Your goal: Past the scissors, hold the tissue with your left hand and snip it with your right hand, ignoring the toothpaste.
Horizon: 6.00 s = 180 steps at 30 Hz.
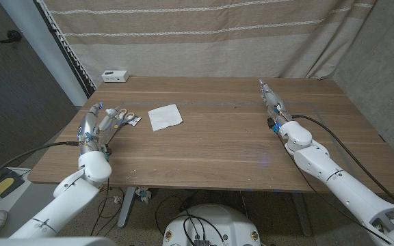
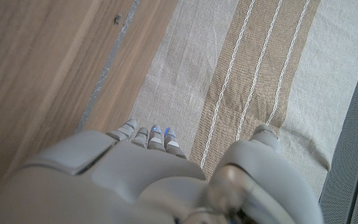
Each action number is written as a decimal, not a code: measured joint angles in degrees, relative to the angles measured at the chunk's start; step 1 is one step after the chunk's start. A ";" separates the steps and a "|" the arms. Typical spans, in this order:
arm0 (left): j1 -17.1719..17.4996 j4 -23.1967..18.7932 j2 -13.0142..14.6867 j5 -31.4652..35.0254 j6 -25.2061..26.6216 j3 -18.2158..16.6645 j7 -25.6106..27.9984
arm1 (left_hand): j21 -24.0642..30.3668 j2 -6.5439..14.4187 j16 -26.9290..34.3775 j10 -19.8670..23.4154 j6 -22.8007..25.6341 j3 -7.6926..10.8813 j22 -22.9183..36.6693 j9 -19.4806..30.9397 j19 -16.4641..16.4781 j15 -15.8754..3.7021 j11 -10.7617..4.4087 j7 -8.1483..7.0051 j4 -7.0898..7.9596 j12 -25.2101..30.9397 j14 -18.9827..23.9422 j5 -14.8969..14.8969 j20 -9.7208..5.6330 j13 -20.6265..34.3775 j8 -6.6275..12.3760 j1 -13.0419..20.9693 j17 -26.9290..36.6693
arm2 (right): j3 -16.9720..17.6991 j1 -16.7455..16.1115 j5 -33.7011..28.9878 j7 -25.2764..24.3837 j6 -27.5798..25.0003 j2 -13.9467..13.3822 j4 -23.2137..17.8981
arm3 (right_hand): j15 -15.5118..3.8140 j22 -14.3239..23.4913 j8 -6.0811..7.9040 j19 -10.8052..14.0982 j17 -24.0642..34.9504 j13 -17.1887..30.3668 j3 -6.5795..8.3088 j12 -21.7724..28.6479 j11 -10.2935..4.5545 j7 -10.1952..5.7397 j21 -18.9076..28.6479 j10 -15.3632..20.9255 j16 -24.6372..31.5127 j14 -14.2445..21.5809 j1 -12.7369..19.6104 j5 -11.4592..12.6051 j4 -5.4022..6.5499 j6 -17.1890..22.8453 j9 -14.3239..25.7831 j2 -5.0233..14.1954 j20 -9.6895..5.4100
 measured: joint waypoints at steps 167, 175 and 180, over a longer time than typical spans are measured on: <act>-17.48 14.60 -3.37 3.99 23.58 18.29 9.46 | 8.04 -5.57 0.66 -3.41 -4.53 -5.75 7.72 12.82 0.17 -0.23 -1.13 0.52 2.36 6.54 4.04 1.61 0.04 12.72 3.00 14.02 10.54 | -0.18 0.44 -0.18 0.28 2.45 1.49 1.10 | -0.71 0.00 0.00 -0.72 0.13 0.00 -1.83 0.00 -1.35 -0.51 0.00 -0.32 0.00 0.11 0.68 0.44 0.08 -0.51 0.00 0.68 0.72; -17.78 14.41 -3.13 4.00 25.10 18.54 9.02 | 8.04 -3.74 0.00 -6.49 -8.82 -5.18 7.97 12.99 -1.57 0.02 0.33 0.96 1.33 5.16 1.00 2.00 0.08 13.00 1.35 18.41 11.12 | -0.21 0.66 0.02 0.57 2.45 1.71 1.31 | -0.71 0.00 0.00 -0.72 0.13 0.00 -1.83 0.00 -1.34 -0.51 0.00 -0.31 0.00 0.11 0.68 0.44 0.09 -0.51 0.00 0.68 0.72; -18.14 14.17 -2.94 4.00 26.10 19.01 8.66 | 8.04 -3.62 0.00 -6.88 -8.83 -5.11 7.97 13.20 -1.74 -0.02 0.11 0.96 0.92 4.82 0.56 2.34 -0.10 13.25 1.21 19.14 11.12 | -0.22 0.75 0.24 0.78 2.48 1.80 1.39 | -0.71 0.03 0.00 -0.72 0.13 0.00 -2.06 0.00 -1.34 -0.51 0.00 -0.31 0.00 0.11 0.68 0.44 0.32 -0.51 0.00 0.68 0.72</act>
